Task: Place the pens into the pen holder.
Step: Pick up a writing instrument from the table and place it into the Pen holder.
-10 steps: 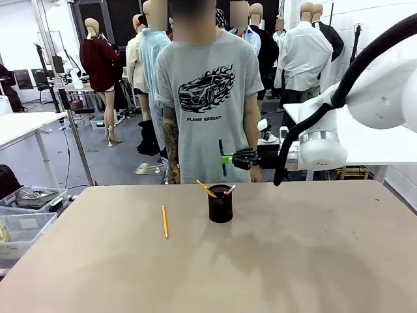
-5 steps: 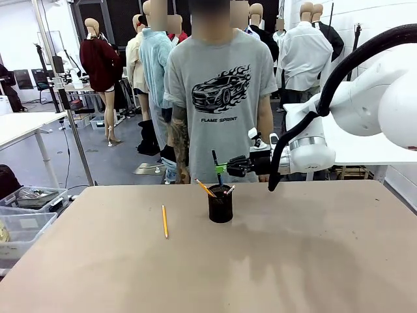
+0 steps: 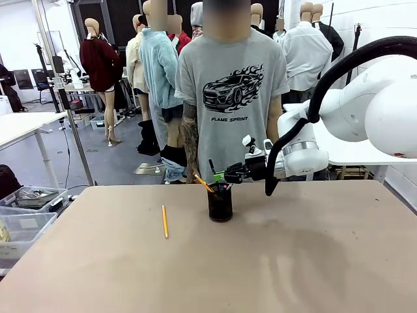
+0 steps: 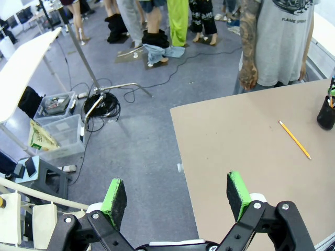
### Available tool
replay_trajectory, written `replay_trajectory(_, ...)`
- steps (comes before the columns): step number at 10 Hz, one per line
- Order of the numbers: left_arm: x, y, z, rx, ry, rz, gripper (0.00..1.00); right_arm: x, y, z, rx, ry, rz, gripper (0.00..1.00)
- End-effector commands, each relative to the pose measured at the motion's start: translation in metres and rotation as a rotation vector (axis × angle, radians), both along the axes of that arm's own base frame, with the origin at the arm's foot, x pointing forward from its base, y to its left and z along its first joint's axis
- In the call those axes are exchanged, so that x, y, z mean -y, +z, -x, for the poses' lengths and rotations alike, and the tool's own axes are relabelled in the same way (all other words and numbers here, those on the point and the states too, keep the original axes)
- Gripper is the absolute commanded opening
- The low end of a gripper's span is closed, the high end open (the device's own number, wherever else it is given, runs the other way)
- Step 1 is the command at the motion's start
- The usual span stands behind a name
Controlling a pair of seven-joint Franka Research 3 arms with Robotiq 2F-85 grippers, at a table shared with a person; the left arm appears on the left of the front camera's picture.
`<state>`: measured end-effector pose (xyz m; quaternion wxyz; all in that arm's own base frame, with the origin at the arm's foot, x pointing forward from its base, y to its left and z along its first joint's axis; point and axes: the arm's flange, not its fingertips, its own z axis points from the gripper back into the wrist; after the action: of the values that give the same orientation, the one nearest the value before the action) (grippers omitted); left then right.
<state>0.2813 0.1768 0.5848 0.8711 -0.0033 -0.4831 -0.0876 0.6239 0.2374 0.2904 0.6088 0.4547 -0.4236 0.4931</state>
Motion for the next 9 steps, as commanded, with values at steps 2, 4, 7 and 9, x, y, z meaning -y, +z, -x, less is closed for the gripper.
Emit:
replay_trajectory(2,-0.001,0.000,-0.001,0.006,0.018,0.010,1.00,-0.004,0.007,0.009,-0.018,0.092,0.030,0.20)
replay_trajectory(4,-0.001,0.000,-0.001,0.006,0.018,0.010,1.00,-0.001,0.012,0.015,-0.004,0.096,0.052,0.58)
replay_trajectory(7,-0.001,0.000,-0.001,0.006,0.018,0.010,1.00,0.012,0.023,0.025,0.028,0.074,0.047,1.00)
replay_trajectory(9,-0.001,0.000,-0.001,0.006,0.018,0.010,1.00,0.049,0.060,0.044,0.106,0.002,0.155,1.00)
